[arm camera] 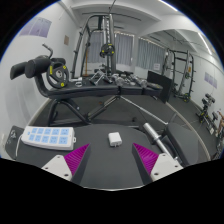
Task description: Unplug charger
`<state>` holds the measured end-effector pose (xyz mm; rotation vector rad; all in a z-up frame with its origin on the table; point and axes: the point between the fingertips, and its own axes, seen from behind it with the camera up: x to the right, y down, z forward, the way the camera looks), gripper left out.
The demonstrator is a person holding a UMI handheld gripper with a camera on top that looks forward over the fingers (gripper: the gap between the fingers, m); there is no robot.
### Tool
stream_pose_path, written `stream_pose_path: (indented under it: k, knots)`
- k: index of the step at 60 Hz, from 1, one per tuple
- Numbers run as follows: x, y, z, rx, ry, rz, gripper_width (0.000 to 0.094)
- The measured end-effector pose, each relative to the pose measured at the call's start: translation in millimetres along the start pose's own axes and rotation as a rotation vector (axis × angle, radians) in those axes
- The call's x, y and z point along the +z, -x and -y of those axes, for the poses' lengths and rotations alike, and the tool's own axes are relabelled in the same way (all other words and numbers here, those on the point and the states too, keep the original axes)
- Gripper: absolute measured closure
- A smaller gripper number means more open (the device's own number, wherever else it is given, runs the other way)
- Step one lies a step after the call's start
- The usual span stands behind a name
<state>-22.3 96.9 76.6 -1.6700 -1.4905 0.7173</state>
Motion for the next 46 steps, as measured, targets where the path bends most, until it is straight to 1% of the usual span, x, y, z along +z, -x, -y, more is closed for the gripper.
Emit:
stream_pose_path:
  k: [10,14,22,28,37,42,46]
  knots:
    - [-153,4,-3,0.009,-0.045,-0.025,0.0080]
    - [-205,8,-9,0.007,-0.060,-0.032,0.0081]
    - [-292,20,-35,0.015,-0.061,-0.044,0.0083]
    - [-333,34,-50,0.029,-0.059,-0.037,0.0082]
    - [-372,52,-61,0.020,-0.073,-0.019,0.0085]
    - [-387,55,-66,0.006,-0.073,-0.035,0.0082]
    - [-398,55,-62,-0.010,-0.098,-0.047,0.0083]
